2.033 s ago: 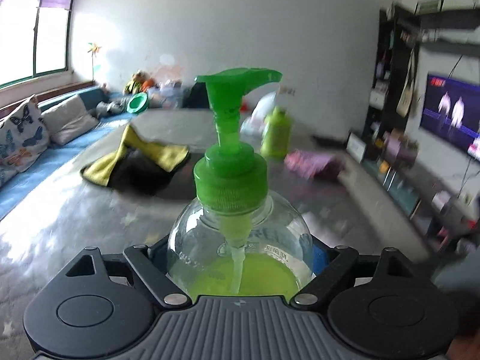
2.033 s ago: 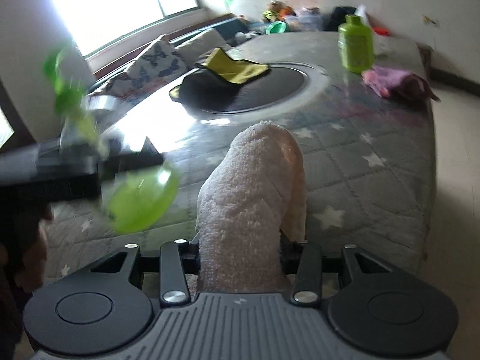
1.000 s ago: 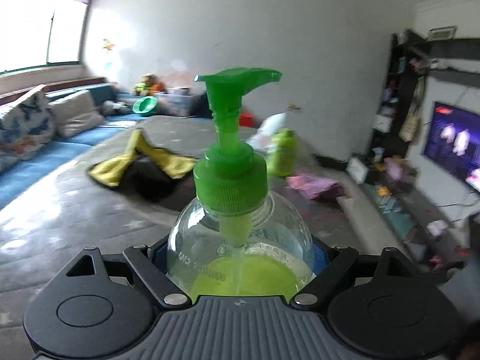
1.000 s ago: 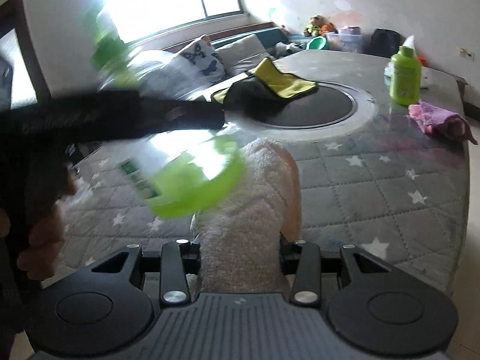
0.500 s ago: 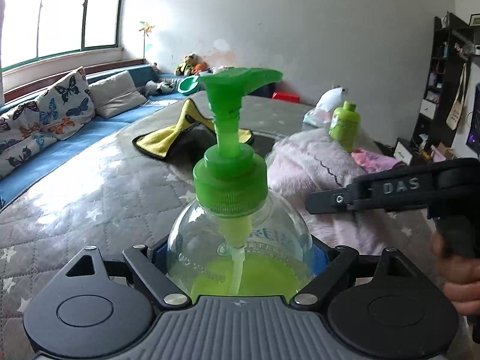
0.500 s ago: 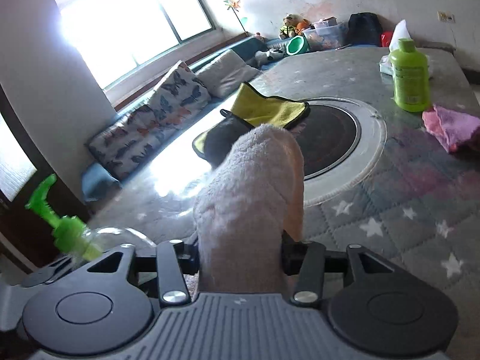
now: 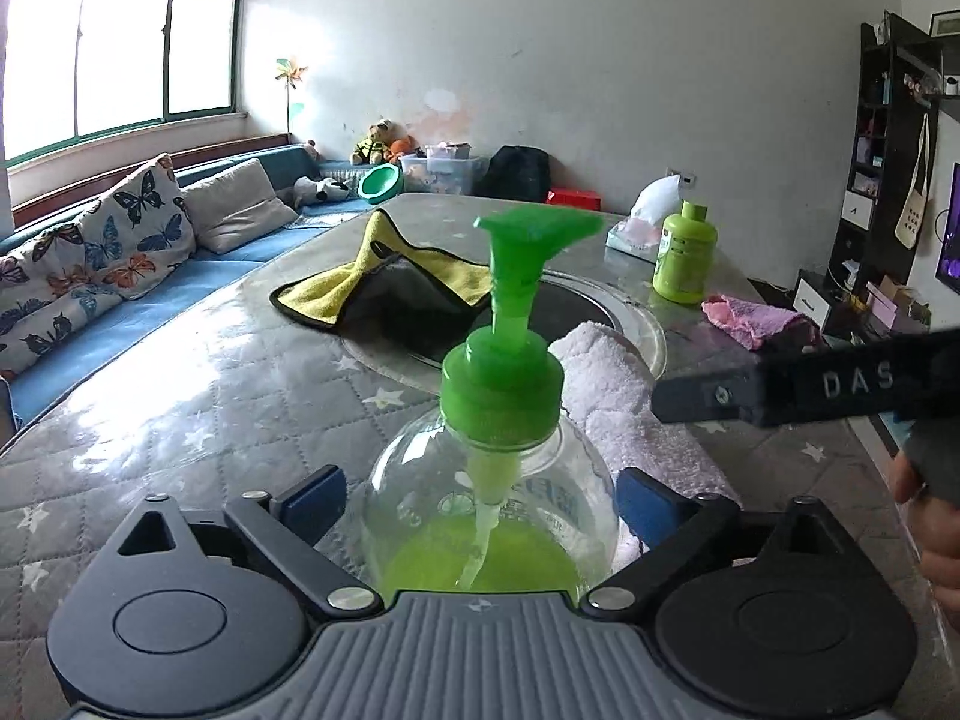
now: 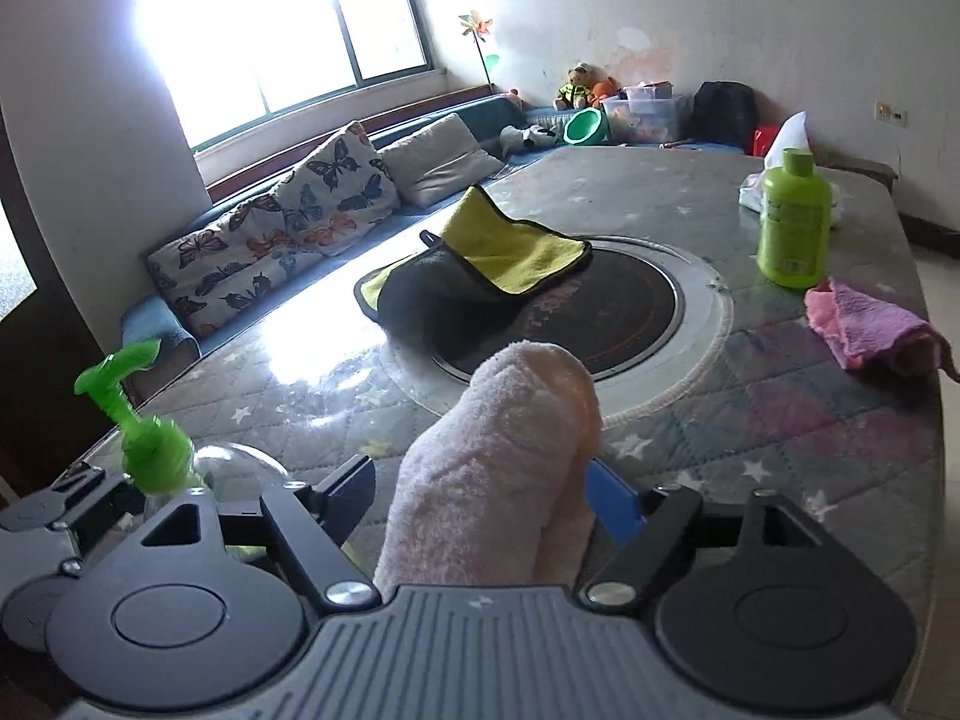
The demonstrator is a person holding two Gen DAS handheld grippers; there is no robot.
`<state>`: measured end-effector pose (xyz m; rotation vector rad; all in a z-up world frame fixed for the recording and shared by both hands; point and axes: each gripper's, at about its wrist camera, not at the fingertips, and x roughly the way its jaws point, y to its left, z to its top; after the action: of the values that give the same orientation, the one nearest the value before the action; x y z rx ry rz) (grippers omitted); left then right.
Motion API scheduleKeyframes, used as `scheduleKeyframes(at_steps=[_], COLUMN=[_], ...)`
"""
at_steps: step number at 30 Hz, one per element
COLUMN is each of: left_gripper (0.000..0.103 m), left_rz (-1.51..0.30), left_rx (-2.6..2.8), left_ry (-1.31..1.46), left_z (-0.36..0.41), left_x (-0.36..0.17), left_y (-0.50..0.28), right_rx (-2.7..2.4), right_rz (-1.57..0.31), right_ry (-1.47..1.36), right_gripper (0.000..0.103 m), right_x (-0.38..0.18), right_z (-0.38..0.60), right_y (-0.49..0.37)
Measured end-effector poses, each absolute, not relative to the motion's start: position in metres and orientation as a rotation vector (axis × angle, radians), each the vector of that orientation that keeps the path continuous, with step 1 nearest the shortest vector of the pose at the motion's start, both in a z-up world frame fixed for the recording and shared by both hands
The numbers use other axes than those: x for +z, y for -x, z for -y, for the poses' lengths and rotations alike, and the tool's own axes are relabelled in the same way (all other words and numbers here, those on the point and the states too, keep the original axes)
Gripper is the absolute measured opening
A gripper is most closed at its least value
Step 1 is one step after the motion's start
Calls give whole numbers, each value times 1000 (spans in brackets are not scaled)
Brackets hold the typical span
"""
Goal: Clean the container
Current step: 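Lower the pump bottle onto the table beside the pink towel, left tool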
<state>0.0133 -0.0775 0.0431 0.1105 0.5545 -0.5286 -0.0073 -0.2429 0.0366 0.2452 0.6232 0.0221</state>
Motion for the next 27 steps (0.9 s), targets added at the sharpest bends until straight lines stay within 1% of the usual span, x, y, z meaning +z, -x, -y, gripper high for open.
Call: scheduleKeyframes(at_steps=[3,15,20,27], left_gripper=[103,103,103,103], left_rz=[-546,-545,-560,-567], left_rx=[-527,-492,-445,-361], left_ry=[-112,-89,-79,-83], left_z=[74,58,50,39], left_x=[47,46,43,40], left_y=[-6,24,30,34], right_rx=[14,-52,-104,-146], right_rz=[-630,-637,-627,-613], right_ry=[-252,-238,-198,-215], right_gripper=[82,88,90,92], right_x=[37,33,28,23], right_z=[246,246,246,256], right_y=[15,42,55,68])
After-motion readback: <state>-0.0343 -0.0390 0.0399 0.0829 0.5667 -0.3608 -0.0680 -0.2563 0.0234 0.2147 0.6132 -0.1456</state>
